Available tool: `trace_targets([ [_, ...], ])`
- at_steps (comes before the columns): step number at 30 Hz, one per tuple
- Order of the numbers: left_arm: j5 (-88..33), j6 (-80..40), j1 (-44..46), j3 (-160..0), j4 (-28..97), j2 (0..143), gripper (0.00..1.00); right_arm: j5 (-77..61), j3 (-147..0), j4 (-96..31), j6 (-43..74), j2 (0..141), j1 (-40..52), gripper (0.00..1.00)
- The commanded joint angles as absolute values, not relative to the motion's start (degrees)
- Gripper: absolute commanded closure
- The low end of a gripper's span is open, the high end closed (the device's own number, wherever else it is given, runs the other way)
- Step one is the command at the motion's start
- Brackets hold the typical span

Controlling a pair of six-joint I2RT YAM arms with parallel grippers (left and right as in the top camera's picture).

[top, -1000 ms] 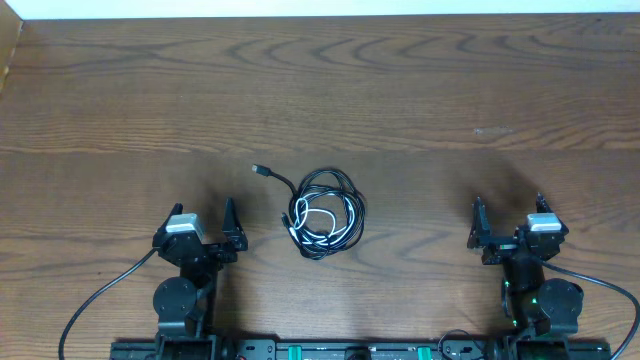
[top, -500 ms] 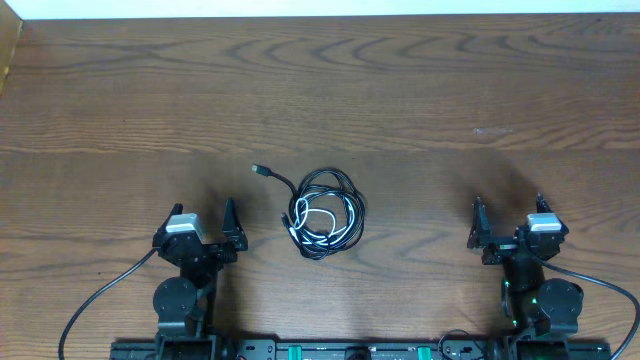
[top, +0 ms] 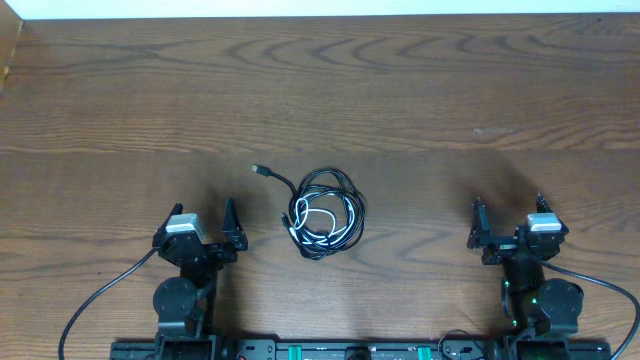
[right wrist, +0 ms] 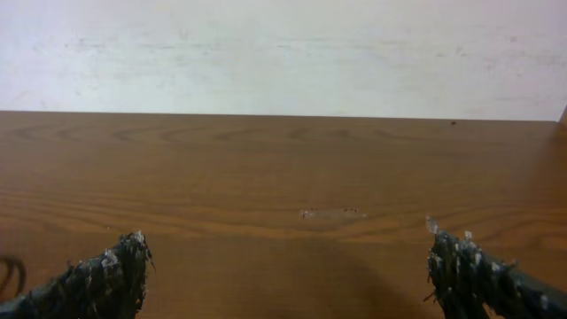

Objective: Untangle cables

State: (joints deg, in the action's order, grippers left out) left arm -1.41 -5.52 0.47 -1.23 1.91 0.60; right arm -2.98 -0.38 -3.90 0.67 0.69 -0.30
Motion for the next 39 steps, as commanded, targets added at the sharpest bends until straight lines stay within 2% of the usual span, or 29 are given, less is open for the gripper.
trace_targets([
  [1, -0.7, -4.6, 0.2, -0.2, 4.2, 0.2, 0.08, -2.5, -0.3, -4.2, 1.2, 0.7, 0.1, 0.01],
  [30, -3.0, -4.8, 0.2, -1.5, 4.2, 0.3, 0.08, -2.5, -0.3, -4.2, 1.2, 0.7, 0.1, 0.01],
  [39, -5.6, -4.8, 0.2, -11.0, 10.4, 10.5, 0.08, -2.5, -0.3, -4.2, 1.2, 0.7, 0.1, 0.01],
])
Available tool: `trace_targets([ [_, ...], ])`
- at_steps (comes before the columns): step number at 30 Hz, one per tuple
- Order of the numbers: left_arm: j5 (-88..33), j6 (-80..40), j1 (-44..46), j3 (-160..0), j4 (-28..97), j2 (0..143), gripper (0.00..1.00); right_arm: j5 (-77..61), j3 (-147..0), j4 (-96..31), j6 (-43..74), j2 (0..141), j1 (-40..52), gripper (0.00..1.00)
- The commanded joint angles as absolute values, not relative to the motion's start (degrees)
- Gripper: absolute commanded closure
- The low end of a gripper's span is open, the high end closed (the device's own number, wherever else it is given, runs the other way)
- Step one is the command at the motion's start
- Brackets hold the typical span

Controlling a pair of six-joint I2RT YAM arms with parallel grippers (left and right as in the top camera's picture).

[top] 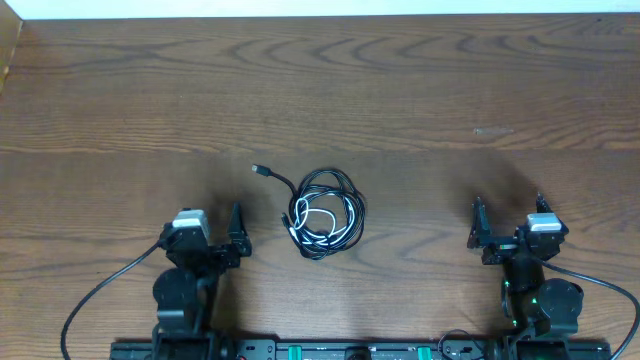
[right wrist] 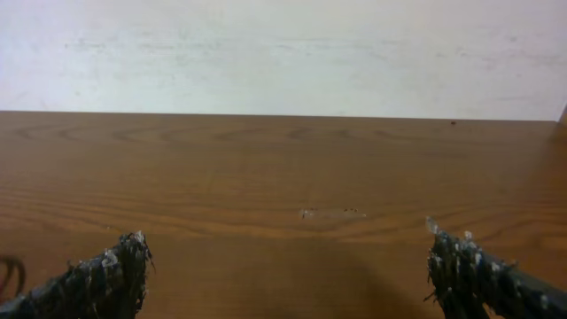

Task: Untangle cables
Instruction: 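Reach the left gripper forward and grasp the tangled black-white cable bundle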

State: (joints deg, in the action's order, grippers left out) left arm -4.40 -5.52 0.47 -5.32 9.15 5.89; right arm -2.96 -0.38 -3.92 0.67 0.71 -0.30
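A tangled coil of black and white cables (top: 325,213) lies on the wooden table (top: 400,100), at the middle and toward the near side. A black plug end (top: 260,170) trails out to its upper left. My left gripper (top: 210,228) sits just left of the coil, open, with its right finger (top: 236,222) a short way from the cables. My right gripper (top: 508,212) rests well to the right of the coil, open and holding nothing. In the right wrist view the right gripper (right wrist: 288,270) has its fingers (right wrist: 106,276) wide apart over bare wood.
Both arm bases stand at the near table edge, with a black supply cable (top: 95,300) looping from the left one. A pale wall (right wrist: 283,53) rises behind the far table edge. A small light scuff (right wrist: 330,213) marks the wood ahead of the right gripper.
The left arm has shifted slightly to the right, closer to the coil, with its fingers still apart. The right arm and the cables have not moved.
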Motion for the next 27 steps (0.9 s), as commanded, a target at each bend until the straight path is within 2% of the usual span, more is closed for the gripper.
trace_targets([
  [1, -5.6, -4.8, 0.2, -12.8, 10.9, 12.6, 0.08, -2.5, -0.3, -4.2, 1.2, 0.7, 0.1, 0.01],
  [7, -5.7, -4.8, 0.2, -24.7, 16.9, 25.4, 0.08, -2.5, -0.3, -4.2, 1.2, 0.7, 0.1, 0.01],
  [18, -7.3, -4.8, 1.2, -47.9, 36.7, 50.6, 0.08, -2.5, -0.3, -4.2, 1.2, 0.7, 0.1, 0.01],
  [27, -7.3, -4.9, 8.3, -57.3, 44.0, 64.0, 0.08, -2.5, -0.3, -4.2, 1.2, 0.7, 0.1, 0.01],
])
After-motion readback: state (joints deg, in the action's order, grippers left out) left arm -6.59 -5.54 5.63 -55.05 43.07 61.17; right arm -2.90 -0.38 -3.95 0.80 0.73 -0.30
